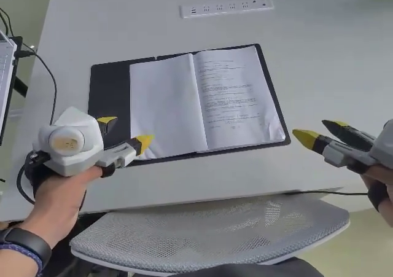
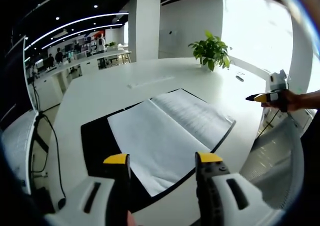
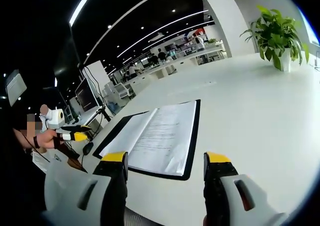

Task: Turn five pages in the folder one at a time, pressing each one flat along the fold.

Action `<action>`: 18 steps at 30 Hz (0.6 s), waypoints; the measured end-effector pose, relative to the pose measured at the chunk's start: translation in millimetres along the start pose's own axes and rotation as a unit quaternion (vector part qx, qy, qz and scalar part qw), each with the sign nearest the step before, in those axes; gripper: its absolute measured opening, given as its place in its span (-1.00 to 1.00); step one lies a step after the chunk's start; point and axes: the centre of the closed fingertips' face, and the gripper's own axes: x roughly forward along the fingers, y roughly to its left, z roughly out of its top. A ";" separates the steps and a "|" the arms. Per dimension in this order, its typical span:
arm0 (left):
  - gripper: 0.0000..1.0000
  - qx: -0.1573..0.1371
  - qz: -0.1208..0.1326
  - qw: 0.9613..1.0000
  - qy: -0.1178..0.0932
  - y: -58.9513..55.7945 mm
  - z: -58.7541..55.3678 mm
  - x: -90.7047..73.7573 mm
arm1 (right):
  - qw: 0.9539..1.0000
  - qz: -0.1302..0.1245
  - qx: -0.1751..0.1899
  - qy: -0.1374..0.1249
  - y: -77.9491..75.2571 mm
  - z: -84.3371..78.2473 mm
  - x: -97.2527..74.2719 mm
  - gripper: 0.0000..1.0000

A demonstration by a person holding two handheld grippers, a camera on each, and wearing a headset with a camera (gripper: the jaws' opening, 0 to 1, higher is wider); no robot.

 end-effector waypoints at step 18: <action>-0.04 0.040 -0.083 0.996 0.010 -63.9 28.2 50.2 | 1.000 -0.001 0.015 -0.011 -9.1 6.5 -2.0 0.15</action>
